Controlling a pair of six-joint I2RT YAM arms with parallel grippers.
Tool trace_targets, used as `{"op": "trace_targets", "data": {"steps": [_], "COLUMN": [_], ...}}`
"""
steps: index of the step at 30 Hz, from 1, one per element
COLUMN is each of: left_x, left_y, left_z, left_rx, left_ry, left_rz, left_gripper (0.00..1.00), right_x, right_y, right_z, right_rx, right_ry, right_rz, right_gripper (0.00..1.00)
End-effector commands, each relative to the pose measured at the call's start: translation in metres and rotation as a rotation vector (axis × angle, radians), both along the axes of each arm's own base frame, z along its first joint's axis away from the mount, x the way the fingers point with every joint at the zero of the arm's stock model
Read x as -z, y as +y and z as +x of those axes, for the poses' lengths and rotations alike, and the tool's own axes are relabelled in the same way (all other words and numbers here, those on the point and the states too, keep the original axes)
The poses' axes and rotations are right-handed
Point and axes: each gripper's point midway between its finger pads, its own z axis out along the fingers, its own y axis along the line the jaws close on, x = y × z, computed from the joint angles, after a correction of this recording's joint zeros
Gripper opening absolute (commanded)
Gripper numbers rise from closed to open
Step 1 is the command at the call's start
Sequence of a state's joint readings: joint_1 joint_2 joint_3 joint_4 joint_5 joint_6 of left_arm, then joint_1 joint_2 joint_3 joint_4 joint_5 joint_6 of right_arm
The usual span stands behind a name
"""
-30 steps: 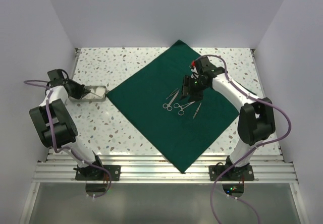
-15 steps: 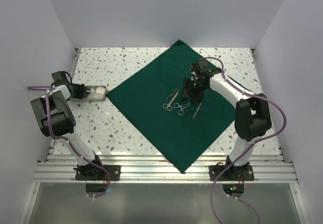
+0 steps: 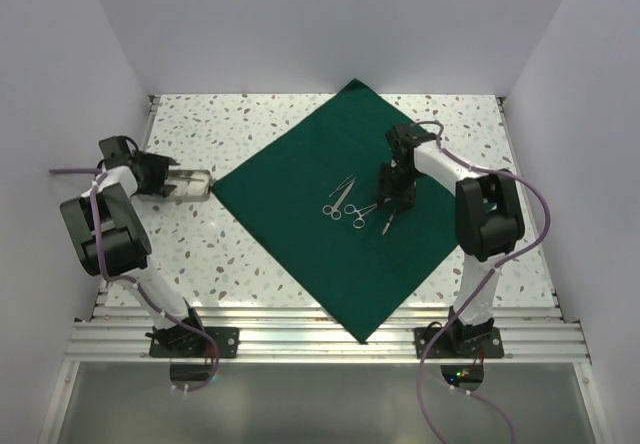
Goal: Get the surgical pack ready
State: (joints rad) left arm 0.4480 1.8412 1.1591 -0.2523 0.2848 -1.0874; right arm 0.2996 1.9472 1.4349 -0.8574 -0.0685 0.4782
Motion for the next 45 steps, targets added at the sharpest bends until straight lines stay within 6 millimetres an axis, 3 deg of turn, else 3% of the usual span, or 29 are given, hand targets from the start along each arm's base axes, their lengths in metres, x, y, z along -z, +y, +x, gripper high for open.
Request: {"op": "trace_targets", "data": {"steps": [1,6,13,16,17,20,22,24,27,30,35,39,45], "left_x": [-0.028,-0.038,-0.058,-0.068,-0.071,-0.086,-0.102,-0.121,-0.136,-0.147,-0.149,-0.147,-0.139], "left_y": [-0.012,-0.046,-0.157,-0.200,-0.209,-0.242,-0.271,-0.305,-0.345,-0.382,-0.417,-0.424,-0.429], "left_z": [-0.004,-0.013,-0.038,-0.051,-0.053,-0.059,-0.063,-0.071,-0.085,-0.099,-0.117,-0.124,-0.132], "left_rx": [0.086,0.250,0.637,0.804,0.841,0.990,1.107,1.218,1.319,1.400,1.468,1.481,1.504], "left_ry": [-0.060,-0.058,-0.107,-0.141,-0.158,-0.227,-0.319,-0.458,-0.579,-0.645,-0.665,-0.652,-0.630], "left_rz": [0.068,0.150,0.264,0.294,0.298,0.325,0.315,0.240,0.167,0.126,0.074,0.062,0.045], "left_gripper": [0.65,0.65,0.65,0.68,0.69,0.73,0.76,0.77,0.81,0.81,0.79,0.76,0.68], "right_x": [-0.002,0.007,0.020,0.017,0.016,0.009,-0.008,-0.027,-0.068,-0.106,-0.139,-0.157,-0.168], "right_y": [-0.009,-0.015,-0.013,-0.012,-0.012,-0.013,-0.012,0.002,0.025,0.061,0.100,0.125,0.139], "right_z": [0.003,-0.001,0.008,0.011,0.011,0.012,0.014,0.015,0.015,0.011,-0.004,-0.017,-0.029], "right_rx": [0.030,0.060,0.081,0.083,0.079,0.069,0.062,0.024,-0.025,-0.063,-0.103,-0.140,-0.164], "right_ry": [0.003,0.006,0.006,-0.015,-0.018,-0.033,-0.071,-0.110,-0.206,-0.260,-0.275,-0.296,-0.298], "right_rz": [-0.065,-0.078,-0.065,-0.056,-0.056,-0.055,-0.041,0.050,0.202,0.408,0.526,0.584,0.630], "right_gripper": [0.54,0.54,0.43,0.29,0.16,0.00,0.00,0.00,0.00,0.00,0.00,0.00,0.00]}}
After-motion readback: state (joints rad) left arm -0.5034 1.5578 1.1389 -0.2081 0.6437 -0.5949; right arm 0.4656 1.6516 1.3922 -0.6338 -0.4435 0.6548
